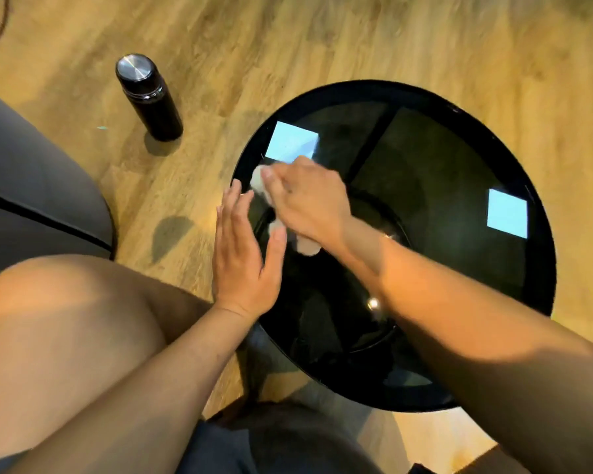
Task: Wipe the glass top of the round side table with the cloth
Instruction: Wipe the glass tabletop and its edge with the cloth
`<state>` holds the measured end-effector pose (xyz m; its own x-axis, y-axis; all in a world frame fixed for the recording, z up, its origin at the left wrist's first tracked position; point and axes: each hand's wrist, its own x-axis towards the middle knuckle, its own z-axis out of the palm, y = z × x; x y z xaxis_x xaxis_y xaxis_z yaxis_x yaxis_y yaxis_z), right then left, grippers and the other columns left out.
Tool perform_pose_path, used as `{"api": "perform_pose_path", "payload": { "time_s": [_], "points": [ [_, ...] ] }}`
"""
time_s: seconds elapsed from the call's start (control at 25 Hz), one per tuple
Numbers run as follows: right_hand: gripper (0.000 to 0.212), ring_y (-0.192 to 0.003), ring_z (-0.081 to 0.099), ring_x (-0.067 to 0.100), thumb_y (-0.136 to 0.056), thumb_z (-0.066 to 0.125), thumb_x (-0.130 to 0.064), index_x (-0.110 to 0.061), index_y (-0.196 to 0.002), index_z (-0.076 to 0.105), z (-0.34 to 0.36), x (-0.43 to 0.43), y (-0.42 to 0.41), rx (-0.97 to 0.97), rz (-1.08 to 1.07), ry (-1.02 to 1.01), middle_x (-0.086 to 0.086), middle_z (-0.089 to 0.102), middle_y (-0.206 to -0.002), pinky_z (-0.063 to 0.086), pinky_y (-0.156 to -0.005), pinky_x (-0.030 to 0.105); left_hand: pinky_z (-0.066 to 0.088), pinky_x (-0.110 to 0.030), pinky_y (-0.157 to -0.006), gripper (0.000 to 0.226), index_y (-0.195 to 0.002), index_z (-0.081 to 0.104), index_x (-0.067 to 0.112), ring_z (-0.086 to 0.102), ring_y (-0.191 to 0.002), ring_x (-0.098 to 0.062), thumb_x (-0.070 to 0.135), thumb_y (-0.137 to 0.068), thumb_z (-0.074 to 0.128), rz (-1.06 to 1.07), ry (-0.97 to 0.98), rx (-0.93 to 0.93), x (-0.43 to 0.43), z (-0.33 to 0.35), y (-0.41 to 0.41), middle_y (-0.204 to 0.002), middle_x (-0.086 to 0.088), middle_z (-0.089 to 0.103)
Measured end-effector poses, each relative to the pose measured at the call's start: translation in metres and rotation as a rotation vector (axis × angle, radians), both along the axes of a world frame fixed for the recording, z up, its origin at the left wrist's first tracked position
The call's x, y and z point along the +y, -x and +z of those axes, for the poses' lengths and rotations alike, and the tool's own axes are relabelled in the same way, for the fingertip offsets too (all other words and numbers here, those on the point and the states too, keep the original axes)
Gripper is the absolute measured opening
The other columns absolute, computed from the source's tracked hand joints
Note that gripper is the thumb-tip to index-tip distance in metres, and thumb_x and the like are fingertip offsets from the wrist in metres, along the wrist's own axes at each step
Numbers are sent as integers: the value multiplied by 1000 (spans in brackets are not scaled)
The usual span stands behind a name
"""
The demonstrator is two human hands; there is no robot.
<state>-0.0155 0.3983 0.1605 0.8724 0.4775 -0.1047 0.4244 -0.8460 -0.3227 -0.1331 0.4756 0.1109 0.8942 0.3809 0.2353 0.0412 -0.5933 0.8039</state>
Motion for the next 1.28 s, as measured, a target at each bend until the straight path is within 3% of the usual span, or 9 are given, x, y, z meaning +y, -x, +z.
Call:
{"api": "perform_pose_path", "payload": {
  "time_s": [0.12,0.2,0.32,0.48,0.68,0.92,1.08,1.16,1.28],
  "points": [
    [30,-93,58,16,-100,42,-44,-32,-103,69,-2,-24,41,180,143,-182,-3,58,-91,44,-82,34,31,-52,-114,50,-134,33,7,28,-146,-36,38,-96,41,-36,-10,-40,-3,0,3,-155,-19,29],
    [27,-88,60,15,-95,52,-44,-33,-109,72,0,-67,49,133,105,-232,-3,57,-92,49,-79,33,28,-50,-117,52,-138,33,8,24,-148,-30,38,-96,43,-44,-63,15,-3,-2,2,-156,-18,31],
    [31,-82,65,27,-93,45,-45,-27,-103,68,0,-147,31,-29,27,-63,9,63,-92,50,-67,34,28,-52,-117,56,-140,35,5,23,-149,-26,37,-95,45,-41,-82,76,-3,-4,0,-156,-15,34],
    [44,-97,60,40,-94,30,-50,-26,-117,58,-3,-229,-63,-218,-268,259,20,58,-108,50,-79,45,28,-52,-117,54,-140,36,6,23,-149,-21,36,-95,45,-44,-75,72,-4,-5,1,-155,-12,36],
    [41,-103,56,46,-98,30,-38,-10,-108,59,-8,-171,-182,-257,-514,294,32,60,-107,48,-86,50,24,-48,-120,51,-140,35,13,25,-148,-20,36,-96,45,-39,-76,81,-1,-6,-2,-154,-10,38],
    [44,-98,61,38,-98,32,-45,-20,-107,67,-10,22,-116,-237,-32,89,13,62,-112,38,-72,35,30,-50,-116,51,-139,37,13,35,-143,-23,39,-96,46,-41,-103,111,1,-4,-2,-149,-10,44],
    [34,-98,62,21,-96,41,-46,-32,-100,72,-8,7,-33,-49,312,-27,-1,65,-103,44,-78,34,40,-36,-98,36,-114,46,13,51,-109,-26,39,-90,50,6,-199,83,-1,-3,-4,-115,-12,56],
    [31,-95,62,15,-93,47,-45,-32,-97,75,-9,-26,-1,45,306,-159,-4,65,-98,48,-81,36,37,-33,-87,28,-102,44,13,46,-97,-25,36,-88,51,47,-175,23,0,-4,-1,-103,-11,50],
    [29,-92,63,15,-91,51,-43,-30,-99,76,-14,-97,42,38,71,-285,-4,65,-95,50,-80,33,39,-37,-87,31,-103,46,8,44,-98,-27,35,-88,50,61,-148,2,-1,-4,1,-104,-13,48]
  ]
}}
